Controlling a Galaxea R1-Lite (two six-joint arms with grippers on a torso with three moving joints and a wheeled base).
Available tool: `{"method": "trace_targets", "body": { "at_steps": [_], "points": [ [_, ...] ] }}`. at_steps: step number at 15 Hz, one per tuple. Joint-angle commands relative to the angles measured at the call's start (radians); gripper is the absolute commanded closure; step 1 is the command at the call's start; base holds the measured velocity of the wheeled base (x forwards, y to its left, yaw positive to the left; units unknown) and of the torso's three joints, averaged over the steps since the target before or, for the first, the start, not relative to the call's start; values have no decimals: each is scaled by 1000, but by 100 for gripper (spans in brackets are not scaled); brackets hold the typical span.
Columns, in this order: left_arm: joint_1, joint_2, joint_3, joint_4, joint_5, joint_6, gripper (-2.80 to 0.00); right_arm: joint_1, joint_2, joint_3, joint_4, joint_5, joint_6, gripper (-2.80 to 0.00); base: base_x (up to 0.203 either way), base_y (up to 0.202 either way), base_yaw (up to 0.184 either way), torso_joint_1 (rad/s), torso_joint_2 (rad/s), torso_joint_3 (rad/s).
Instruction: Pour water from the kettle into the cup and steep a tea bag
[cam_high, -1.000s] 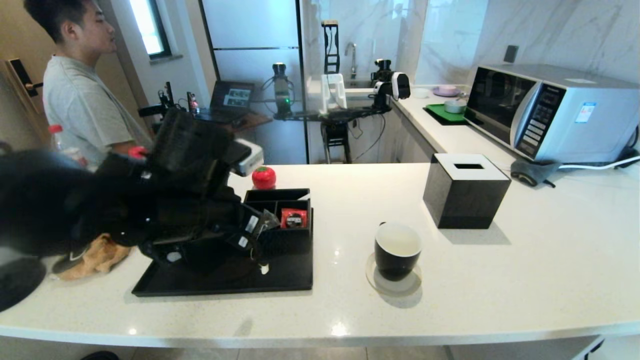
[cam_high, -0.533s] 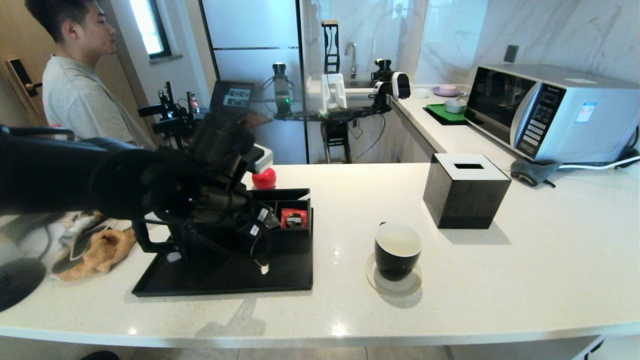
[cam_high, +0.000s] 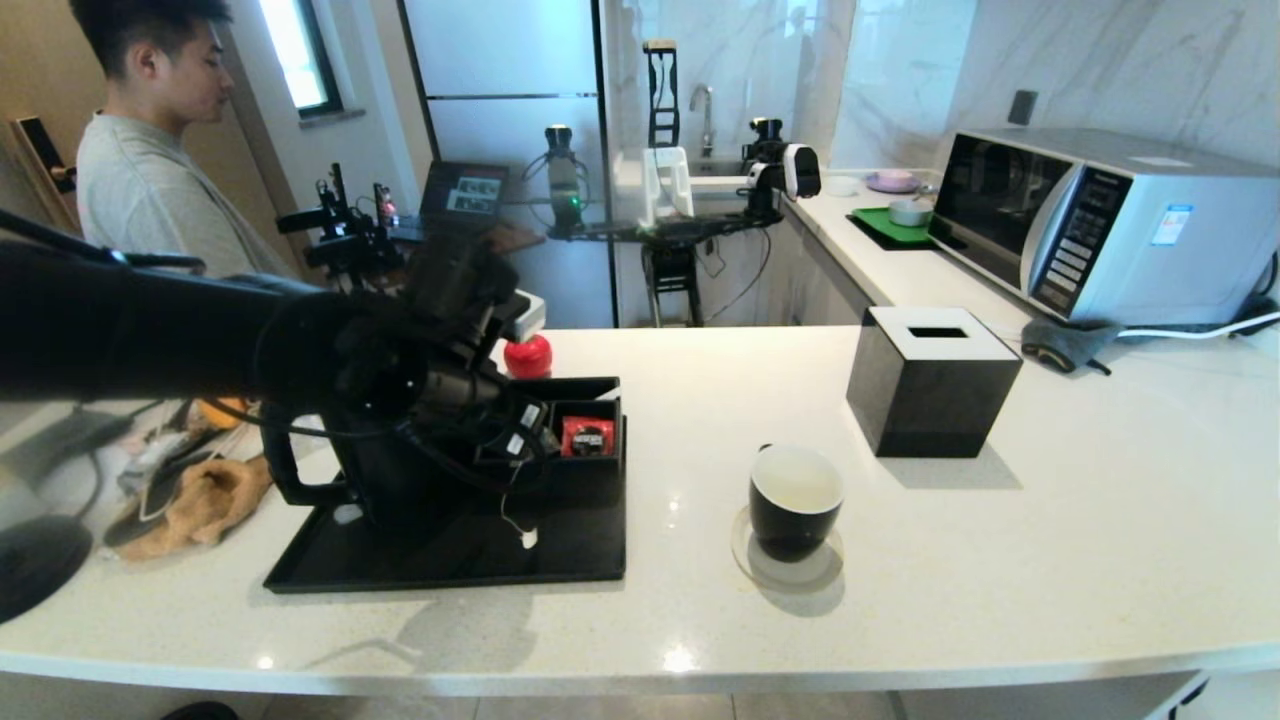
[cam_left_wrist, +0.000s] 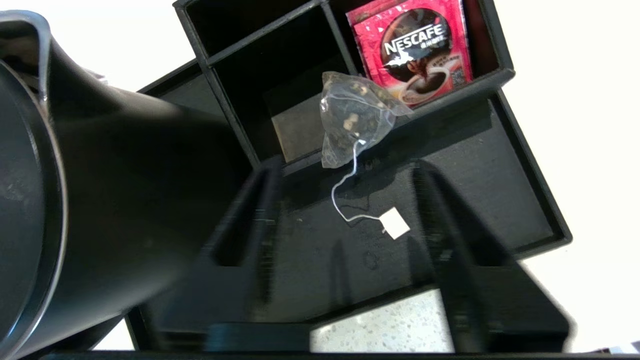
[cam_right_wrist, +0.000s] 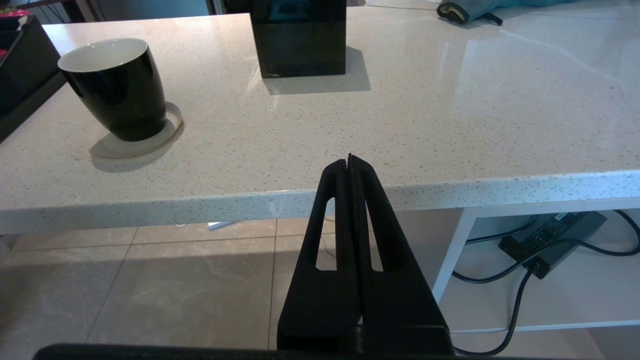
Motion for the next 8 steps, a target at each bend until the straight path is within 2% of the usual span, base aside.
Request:
{"method": "trace_targets", "body": {
  "at_steps": [1, 3, 8],
  "points": [
    [3, 12, -4, 1, -5, 0, -280, 1, 0, 0, 0, 0, 0, 0, 0, 0, 0, 0, 0, 0],
    [13, 24, -4, 1, -49, 1, -280, 1, 0, 0, 0, -1, 0, 0, 0, 0, 0, 0, 0, 0],
    [19, 72, -34, -2, -56, 11, -280, 1, 0, 0, 0, 0, 0, 0, 0, 0, 0, 0, 0, 0]
  ]
}}
